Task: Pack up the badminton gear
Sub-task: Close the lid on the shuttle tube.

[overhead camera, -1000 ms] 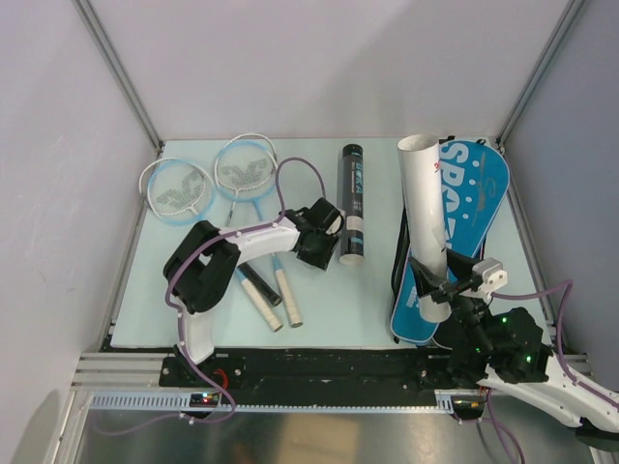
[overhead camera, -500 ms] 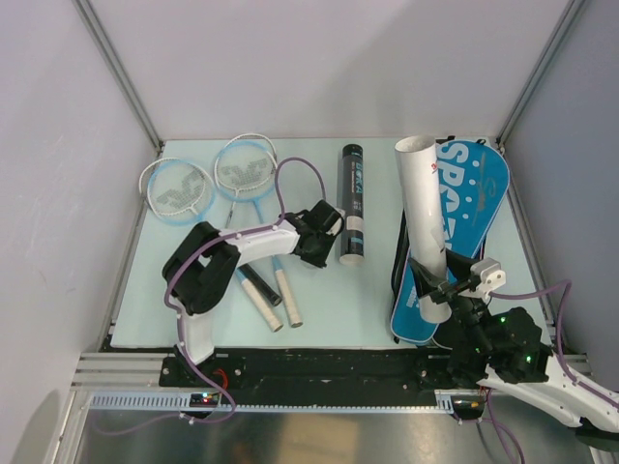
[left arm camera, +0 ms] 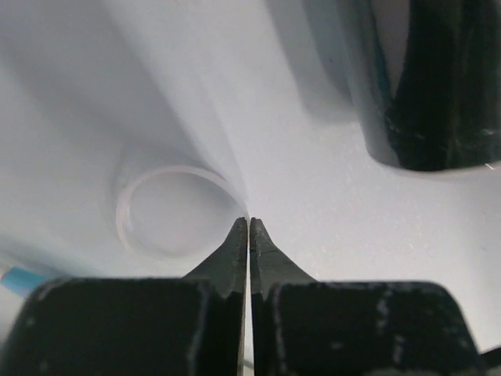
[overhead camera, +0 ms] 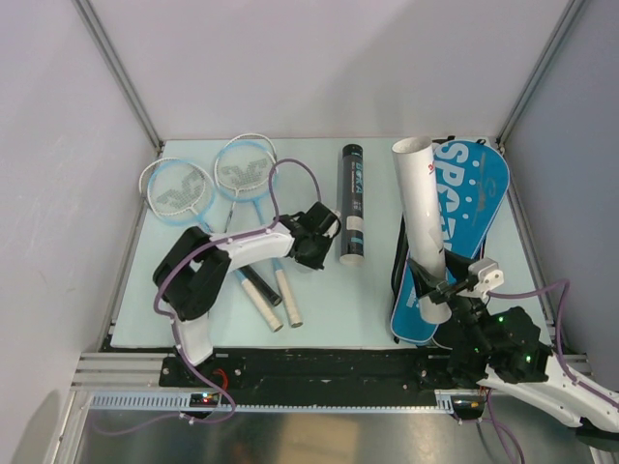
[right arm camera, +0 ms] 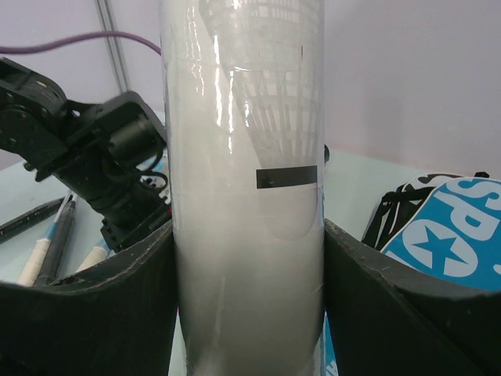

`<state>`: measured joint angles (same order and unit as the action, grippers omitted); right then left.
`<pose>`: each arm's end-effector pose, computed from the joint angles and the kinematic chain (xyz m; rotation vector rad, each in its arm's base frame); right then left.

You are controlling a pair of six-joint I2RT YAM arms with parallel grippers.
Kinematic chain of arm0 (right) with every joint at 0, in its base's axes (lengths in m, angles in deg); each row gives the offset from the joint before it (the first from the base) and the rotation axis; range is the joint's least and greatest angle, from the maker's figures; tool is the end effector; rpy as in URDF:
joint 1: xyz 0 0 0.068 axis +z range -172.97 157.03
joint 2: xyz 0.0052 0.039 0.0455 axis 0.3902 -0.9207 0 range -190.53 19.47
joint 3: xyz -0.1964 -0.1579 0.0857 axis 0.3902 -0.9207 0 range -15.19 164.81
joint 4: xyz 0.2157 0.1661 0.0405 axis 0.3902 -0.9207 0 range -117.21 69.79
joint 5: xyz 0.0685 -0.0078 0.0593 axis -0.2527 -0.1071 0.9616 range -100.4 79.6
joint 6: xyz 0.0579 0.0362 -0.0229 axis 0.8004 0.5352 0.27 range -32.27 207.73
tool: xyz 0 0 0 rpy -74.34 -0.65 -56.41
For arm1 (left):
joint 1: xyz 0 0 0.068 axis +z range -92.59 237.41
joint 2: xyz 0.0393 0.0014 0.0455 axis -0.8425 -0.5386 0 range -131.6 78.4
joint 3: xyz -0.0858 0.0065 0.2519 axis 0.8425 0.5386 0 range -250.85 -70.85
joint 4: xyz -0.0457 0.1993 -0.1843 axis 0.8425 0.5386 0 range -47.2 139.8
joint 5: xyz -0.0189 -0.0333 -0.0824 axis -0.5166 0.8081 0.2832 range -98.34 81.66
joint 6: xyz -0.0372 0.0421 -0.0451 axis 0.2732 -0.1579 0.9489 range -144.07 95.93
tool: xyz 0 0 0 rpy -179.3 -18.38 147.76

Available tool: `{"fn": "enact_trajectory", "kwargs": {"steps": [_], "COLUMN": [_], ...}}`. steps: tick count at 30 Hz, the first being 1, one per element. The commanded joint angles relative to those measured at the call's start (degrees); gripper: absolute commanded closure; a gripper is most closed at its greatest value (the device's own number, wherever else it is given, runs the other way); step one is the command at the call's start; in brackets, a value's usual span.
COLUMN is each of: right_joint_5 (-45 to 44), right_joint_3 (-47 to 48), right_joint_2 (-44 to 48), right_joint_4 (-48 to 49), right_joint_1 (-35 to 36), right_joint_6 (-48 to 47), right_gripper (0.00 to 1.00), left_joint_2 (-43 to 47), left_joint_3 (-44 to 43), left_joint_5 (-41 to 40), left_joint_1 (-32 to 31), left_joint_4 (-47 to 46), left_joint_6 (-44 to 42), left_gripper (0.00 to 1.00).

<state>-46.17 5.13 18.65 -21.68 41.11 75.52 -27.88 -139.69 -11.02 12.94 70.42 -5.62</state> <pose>0.0767 0.0782 0.2983 -0.3250 1.2860 0.3784 0.2810 -0.2719 0.1290 0.6017 2.6675 -0.2612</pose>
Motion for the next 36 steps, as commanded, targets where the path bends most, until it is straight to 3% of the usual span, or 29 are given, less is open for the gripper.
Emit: {"fn": "enact_trajectory", "kwargs": {"steps": [1,6,13,22,28,36], "right_joint_5": [0.6,3.1,8.5,19.4,22.2,24.4], "right_joint_3": [1.8,1.3,0.3,1.8,4.0,5.0], "right_joint_2": [-1.8,-6.0,-12.5,-15.2,-19.2,-24.1], "right_joint_4": [3.2,3.7,4.0,-5.0,-5.2,-1.0], "right_joint_1": [-0.1,0.0,-0.1,0.1,0.2,0.2], "right_joint_6": [1.4,-0.3,-4.3,-11.2,-18.0,-25.2], "right_gripper": [0.64,0.62,0.62,0.61,0.61,0.61], "left_joint_2": [9.1,18.6,30.6,48.7,59.1,65.6], "left_joint_3": [-0.6,-1.0,-1.4,1.2,1.8,2.3], "left_joint_5": [0.8,2.0,12.0,24.3,33.5,48.6], "left_joint_1": [0.8,3.7,13.6,23.4,26.2,27.2], "left_joint_4": [0.3,0.3,0.3,0.4,1.7,3.3], "left_joint_6": [3.1,4.5,6.6,6.8,6.7,7.7], "left_gripper": [1.00,1.00,1.00,1.00,1.00,1.00]}}
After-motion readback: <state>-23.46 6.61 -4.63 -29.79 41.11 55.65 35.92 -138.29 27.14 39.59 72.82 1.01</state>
